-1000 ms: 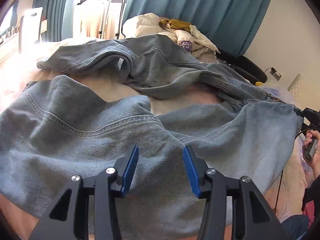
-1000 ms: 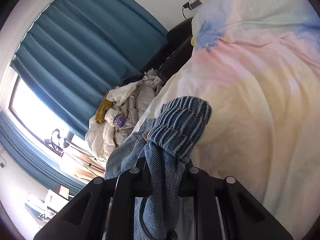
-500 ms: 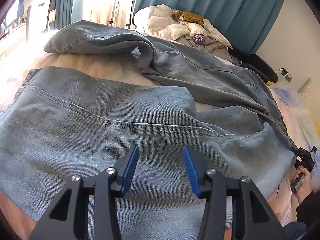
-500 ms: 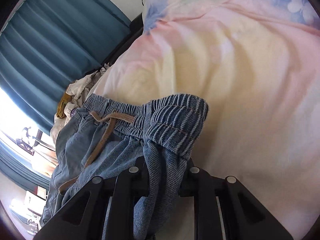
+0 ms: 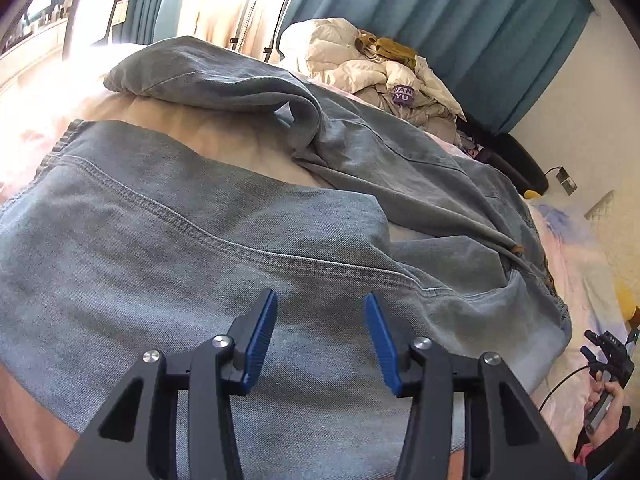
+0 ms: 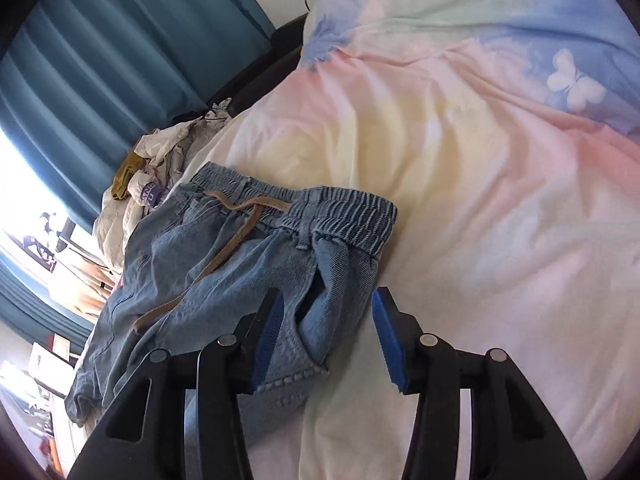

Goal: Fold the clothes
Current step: 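Lay the waistband on the bedspread and open the right gripper, then grasp a grey denim leg cuff with the left gripper and lift it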

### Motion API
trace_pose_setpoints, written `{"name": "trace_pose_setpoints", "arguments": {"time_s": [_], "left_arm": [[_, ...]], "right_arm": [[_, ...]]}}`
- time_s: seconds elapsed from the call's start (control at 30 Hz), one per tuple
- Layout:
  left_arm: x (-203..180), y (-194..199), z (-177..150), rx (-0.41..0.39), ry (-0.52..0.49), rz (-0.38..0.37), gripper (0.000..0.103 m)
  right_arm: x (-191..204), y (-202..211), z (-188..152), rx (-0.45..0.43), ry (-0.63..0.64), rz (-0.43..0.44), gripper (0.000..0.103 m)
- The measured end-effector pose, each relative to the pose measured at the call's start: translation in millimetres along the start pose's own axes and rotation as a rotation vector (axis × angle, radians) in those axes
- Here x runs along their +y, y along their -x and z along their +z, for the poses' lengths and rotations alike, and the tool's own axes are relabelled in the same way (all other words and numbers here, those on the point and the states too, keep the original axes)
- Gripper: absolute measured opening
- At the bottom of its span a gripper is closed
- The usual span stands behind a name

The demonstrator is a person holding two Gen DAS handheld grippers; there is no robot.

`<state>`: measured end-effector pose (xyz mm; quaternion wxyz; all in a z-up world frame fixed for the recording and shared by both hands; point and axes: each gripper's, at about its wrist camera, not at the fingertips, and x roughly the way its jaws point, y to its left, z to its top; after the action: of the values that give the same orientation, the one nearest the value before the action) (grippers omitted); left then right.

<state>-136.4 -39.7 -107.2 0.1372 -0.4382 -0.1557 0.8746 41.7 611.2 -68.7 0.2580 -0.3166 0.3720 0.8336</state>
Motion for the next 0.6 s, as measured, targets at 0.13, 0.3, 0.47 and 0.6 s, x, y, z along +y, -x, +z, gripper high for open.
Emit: {"name": "trace_pose_setpoints", "arguments": {"time_s": [0.13,0.3,0.47,0.6], "left_arm": [[12,13,2,-0.016,0.067,-0.036,0.048],[28,28,11,-0.051,0.137,-0.064,0.048],[60,29,30,-0.058,0.282,-0.122,0.047],[90,21,57,-0.061,0.386,-0.171,0.047]], "right_arm": [[52,27,-18,-0.004,0.081,0.074,0.047],[140,43,-57,0.015,0.175,0.194,0.047],[225,18,-126,0.140,0.219,0.343,0.047],[276,-10,-183,0.221,0.331,0.400,0.047]]}}
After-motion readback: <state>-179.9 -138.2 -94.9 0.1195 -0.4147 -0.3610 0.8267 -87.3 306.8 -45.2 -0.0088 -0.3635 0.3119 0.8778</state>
